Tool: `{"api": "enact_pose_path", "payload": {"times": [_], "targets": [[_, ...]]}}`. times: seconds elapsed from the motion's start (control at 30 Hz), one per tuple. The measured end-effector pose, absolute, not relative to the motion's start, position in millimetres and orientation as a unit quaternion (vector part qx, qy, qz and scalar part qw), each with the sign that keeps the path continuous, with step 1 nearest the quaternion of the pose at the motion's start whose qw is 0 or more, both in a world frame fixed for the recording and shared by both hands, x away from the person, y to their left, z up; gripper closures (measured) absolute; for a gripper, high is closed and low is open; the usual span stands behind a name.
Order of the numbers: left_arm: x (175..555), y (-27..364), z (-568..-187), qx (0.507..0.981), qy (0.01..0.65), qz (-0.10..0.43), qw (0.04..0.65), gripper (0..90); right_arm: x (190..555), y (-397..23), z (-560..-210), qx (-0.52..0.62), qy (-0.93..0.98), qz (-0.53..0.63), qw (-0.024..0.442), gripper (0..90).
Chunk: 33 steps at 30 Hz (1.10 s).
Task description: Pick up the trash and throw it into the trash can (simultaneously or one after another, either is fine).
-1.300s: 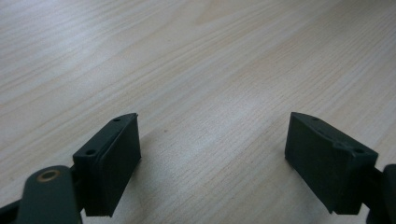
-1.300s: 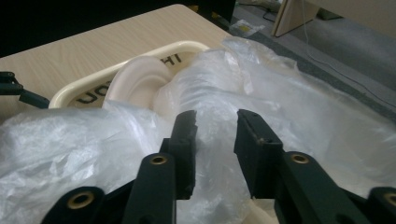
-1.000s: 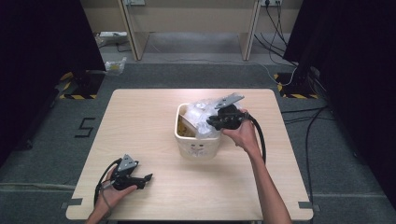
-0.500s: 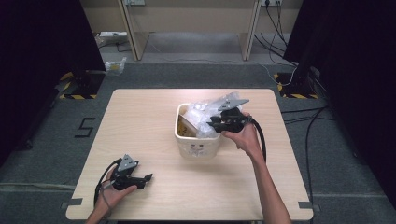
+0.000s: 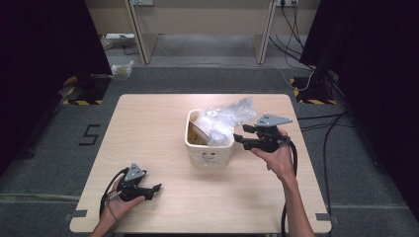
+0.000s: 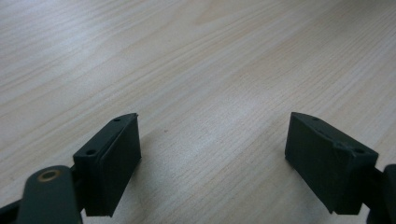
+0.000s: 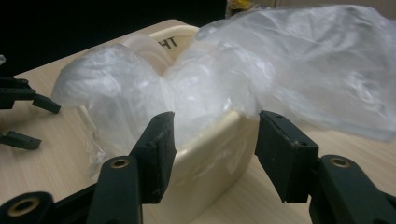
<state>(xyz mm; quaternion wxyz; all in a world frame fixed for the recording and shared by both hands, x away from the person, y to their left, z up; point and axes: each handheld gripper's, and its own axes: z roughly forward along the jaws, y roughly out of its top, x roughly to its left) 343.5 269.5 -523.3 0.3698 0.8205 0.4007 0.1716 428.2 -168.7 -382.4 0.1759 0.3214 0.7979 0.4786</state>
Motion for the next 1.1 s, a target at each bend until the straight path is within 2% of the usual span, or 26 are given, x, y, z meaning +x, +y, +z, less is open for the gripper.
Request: {"api": "enact_pose_path", "payload": {"times": [0.57,1.1], "targets": [[343,269,-523,0.82,0.401,0.172,0.369,17.2,385,-202,-414,0.357,0.779,0.47,0.21,34.0],[343,269,-523,0.82,0.401,0.172,0.37,17.2,369,-209,-450,0.383,0.776,0.457,0.205,25.3]]}}
